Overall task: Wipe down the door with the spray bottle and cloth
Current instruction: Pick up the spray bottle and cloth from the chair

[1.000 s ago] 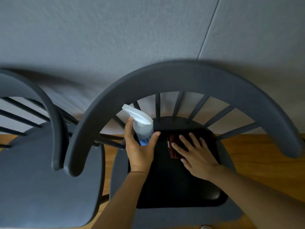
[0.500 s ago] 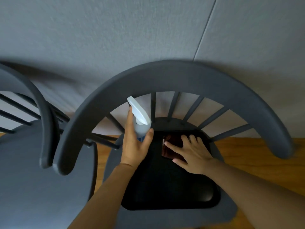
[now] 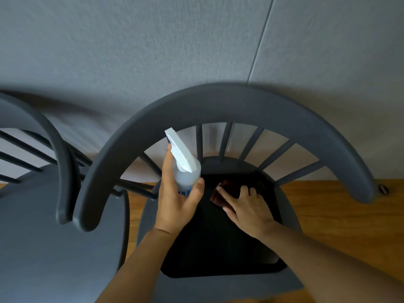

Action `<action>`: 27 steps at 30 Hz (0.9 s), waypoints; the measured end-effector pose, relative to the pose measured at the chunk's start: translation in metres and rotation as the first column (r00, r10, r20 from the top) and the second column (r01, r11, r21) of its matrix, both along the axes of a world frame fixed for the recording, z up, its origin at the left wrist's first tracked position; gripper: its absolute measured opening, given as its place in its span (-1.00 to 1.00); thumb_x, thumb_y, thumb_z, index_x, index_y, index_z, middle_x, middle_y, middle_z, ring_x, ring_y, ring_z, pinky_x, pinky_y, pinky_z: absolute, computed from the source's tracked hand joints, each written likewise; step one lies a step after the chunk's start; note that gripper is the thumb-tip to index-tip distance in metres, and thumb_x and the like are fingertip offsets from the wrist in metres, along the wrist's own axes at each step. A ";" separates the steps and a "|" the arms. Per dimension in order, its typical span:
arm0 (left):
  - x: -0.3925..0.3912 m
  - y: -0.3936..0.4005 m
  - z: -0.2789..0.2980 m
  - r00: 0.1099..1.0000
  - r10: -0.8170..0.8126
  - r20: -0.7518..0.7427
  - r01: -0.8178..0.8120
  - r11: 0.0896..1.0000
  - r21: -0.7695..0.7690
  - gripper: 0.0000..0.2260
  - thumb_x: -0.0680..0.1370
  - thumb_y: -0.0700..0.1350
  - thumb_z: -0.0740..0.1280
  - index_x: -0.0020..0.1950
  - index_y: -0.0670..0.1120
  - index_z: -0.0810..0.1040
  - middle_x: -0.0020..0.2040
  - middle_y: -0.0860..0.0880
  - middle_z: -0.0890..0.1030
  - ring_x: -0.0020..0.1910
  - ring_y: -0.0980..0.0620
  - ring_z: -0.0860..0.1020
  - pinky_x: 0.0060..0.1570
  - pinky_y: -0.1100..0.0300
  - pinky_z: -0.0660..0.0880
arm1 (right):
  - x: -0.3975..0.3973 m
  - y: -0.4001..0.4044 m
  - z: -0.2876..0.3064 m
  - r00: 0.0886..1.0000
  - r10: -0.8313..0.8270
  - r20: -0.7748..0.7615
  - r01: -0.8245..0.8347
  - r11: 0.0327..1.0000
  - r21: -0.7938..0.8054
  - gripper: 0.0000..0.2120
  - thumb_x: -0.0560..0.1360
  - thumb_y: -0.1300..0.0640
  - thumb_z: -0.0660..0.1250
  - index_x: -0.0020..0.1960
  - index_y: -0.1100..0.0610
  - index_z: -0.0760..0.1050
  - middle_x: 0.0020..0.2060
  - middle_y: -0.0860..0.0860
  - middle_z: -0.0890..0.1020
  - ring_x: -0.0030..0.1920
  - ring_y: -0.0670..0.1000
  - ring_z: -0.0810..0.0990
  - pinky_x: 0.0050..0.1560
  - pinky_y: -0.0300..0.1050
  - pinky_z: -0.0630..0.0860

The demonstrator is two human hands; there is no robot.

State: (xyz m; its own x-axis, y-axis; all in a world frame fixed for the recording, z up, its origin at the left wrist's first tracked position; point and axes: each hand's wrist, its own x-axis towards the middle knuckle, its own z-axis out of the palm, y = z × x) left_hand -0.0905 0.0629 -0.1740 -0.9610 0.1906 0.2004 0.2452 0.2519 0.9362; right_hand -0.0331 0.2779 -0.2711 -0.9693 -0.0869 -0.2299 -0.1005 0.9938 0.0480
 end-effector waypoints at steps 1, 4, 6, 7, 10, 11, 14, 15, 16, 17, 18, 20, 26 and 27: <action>0.000 0.001 0.004 1.000 -0.007 0.000 0.007 1.000 0.010 -0.16 0.57 -0.20 0.43 0.67 0.17 0.00 0.58 0.00 0.27 0.53 -0.11 0.36 0.43 -0.17 0.47 | 0.000 -0.002 0.004 1.000 0.001 -0.002 -0.001 1.000 0.003 -0.39 0.63 -0.28 0.10 0.63 -0.21 0.09 0.00 0.23 0.47 -0.13 0.20 0.50 -0.19 0.04 0.50; 0.000 0.003 0.023 1.000 -0.015 -0.013 0.015 1.000 0.024 -0.15 0.57 -0.18 0.43 0.66 0.24 0.00 0.64 0.02 0.21 0.57 -0.15 0.32 0.45 -0.27 0.43 | 0.001 -0.006 0.023 0.999 -0.004 -0.046 0.004 1.000 -0.006 -0.40 0.63 -0.27 0.12 0.63 -0.18 0.13 -0.03 0.21 0.48 -0.15 0.18 0.49 -0.21 0.02 0.47; 0.002 0.004 0.040 0.999 -0.022 -0.029 0.023 0.999 0.028 -0.13 0.57 -0.18 0.43 0.64 0.35 -0.01 0.63 0.19 0.21 0.57 -0.08 0.33 0.45 -0.24 0.45 | 0.003 -0.008 0.044 0.995 -0.024 -0.094 0.021 0.999 -0.030 -0.38 0.62 -0.26 0.16 0.63 -0.17 0.14 -0.05 0.21 0.48 -0.16 0.17 0.49 -0.22 0.03 0.49; 0.004 0.005 0.050 0.999 -0.033 -0.037 0.034 0.999 0.027 -0.12 0.56 -0.20 0.43 0.63 0.39 -0.01 0.60 0.28 0.22 0.56 -0.02 0.34 0.45 -0.21 0.45 | 0.005 -0.008 0.056 0.993 -0.036 -0.112 0.031 0.998 -0.045 -0.38 0.62 -0.26 0.16 0.63 -0.16 0.13 -0.05 0.21 0.48 -0.16 0.18 0.50 -0.21 0.04 0.50; 0.011 0.006 0.084 0.995 -0.087 -0.043 0.089 0.996 0.030 -0.11 0.55 -0.25 0.42 0.65 0.33 0.02 0.58 0.27 0.28 0.54 0.04 0.36 0.46 -0.11 0.43 | 0.018 -0.007 0.099 0.985 -0.082 -0.155 0.066 0.992 -0.105 -0.38 0.63 -0.26 0.08 0.65 -0.18 0.06 -0.04 0.19 0.49 -0.11 0.17 0.52 -0.18 0.06 0.53; 0.014 0.007 0.096 0.994 -0.103 -0.032 0.104 0.994 0.040 -0.12 0.54 -0.27 0.42 0.66 0.28 0.04 0.57 0.24 0.30 0.54 0.05 0.37 0.46 -0.09 0.43 | 0.023 -0.007 0.116 0.982 -0.102 -0.160 0.082 0.988 -0.132 -0.39 0.64 -0.27 0.05 0.65 -0.19 0.03 -0.03 0.18 0.49 -0.09 0.17 0.52 -0.17 0.05 0.53; 0.021 0.012 0.145 0.989 -0.141 -0.036 0.143 0.988 0.062 -0.12 0.52 -0.29 0.41 0.64 0.31 0.07 0.58 0.27 0.30 0.55 0.10 0.36 0.50 0.05 0.40 | 0.031 -0.005 0.177 0.971 -0.157 -0.182 0.122 0.974 -0.192 -0.39 0.65 -0.30 -0.03 0.65 -0.25 -0.09 0.00 0.13 0.50 -0.03 0.14 0.53 -0.08 0.00 0.54; 0.022 0.015 0.165 0.987 -0.156 -0.046 0.159 0.985 0.068 -0.11 0.52 -0.28 0.42 0.63 0.36 0.09 0.57 0.29 0.32 0.54 0.13 0.37 0.49 0.13 0.39 | 0.032 -0.003 0.198 0.963 -0.178 -0.201 0.138 0.971 -0.196 -0.39 0.65 -0.31 -0.02 0.64 -0.25 -0.08 0.00 0.12 0.51 -0.04 0.12 0.54 -0.08 -0.01 0.55; 0.024 0.019 0.186 0.984 -0.172 -0.051 0.176 0.981 0.078 -0.12 0.51 -0.27 0.42 0.62 0.38 0.11 0.54 0.32 0.35 0.51 0.17 0.39 0.45 0.22 0.41 | 0.032 0.000 0.221 0.955 -0.200 -0.221 0.156 0.967 -0.201 -0.39 0.64 -0.31 0.00 0.64 -0.24 -0.04 -0.03 0.10 0.52 -0.07 0.09 0.55 -0.11 -0.04 0.55; 0.025 0.023 0.207 0.981 -0.188 -0.057 0.192 0.977 0.094 -0.15 0.51 -0.28 0.41 0.62 0.33 0.14 0.48 0.35 0.40 0.46 0.21 0.44 0.38 0.30 0.44 | 0.032 0.003 0.244 0.941 -0.229 -0.248 0.178 0.961 -0.210 -0.39 0.63 -0.31 0.00 0.64 -0.23 0.01 -0.04 0.08 0.52 -0.10 0.05 0.55 -0.14 -0.07 0.54; 0.028 0.028 0.228 0.978 -0.198 -0.067 0.205 0.972 0.116 -0.18 0.50 -0.29 0.41 0.61 0.24 0.16 0.43 0.38 0.44 0.40 0.25 0.48 0.31 0.38 0.45 | 0.034 0.007 0.268 0.931 -0.255 -0.261 0.197 0.953 -0.230 -0.40 0.62 -0.32 -0.03 0.64 -0.24 0.01 -0.03 0.05 0.50 -0.10 0.03 0.52 -0.14 -0.10 0.52; 0.032 0.038 0.268 0.979 -0.190 -0.079 0.201 0.965 0.167 -0.24 0.47 -0.28 0.43 0.57 0.12 0.21 0.36 0.42 0.49 0.33 0.30 0.52 0.22 0.46 0.44 | 0.039 0.016 0.312 0.911 -0.289 -0.295 0.203 0.935 -0.291 -0.40 0.62 -0.33 -0.13 0.63 -0.30 -0.13 0.00 0.01 0.41 -0.06 0.00 0.44 -0.10 -0.13 0.46; 0.042 0.082 0.373 0.968 -0.196 -0.160 0.235 0.930 0.282 -0.30 0.40 0.05 0.46 0.52 0.27 0.34 0.36 0.39 0.49 0.35 0.25 0.51 0.27 0.37 0.50 | 0.067 0.059 0.437 0.805 -0.406 -0.432 0.285 0.904 -0.319 -0.39 0.59 -0.37 -0.36 0.62 -0.30 -0.23 -0.11 -0.02 0.35 -0.17 -0.01 0.38 -0.18 -0.10 0.52; 0.045 0.090 0.389 0.962 -0.210 -0.177 0.254 0.923 0.288 -0.30 0.40 0.07 0.47 0.51 0.33 0.33 0.37 0.38 0.48 0.37 0.22 0.50 0.32 0.30 0.51 | 0.074 0.066 0.455 0.784 -0.425 -0.452 0.308 0.899 -0.311 -0.38 0.59 -0.38 -0.36 0.62 -0.28 -0.19 -0.12 -0.02 0.35 -0.19 -0.02 0.38 -0.18 -0.10 0.53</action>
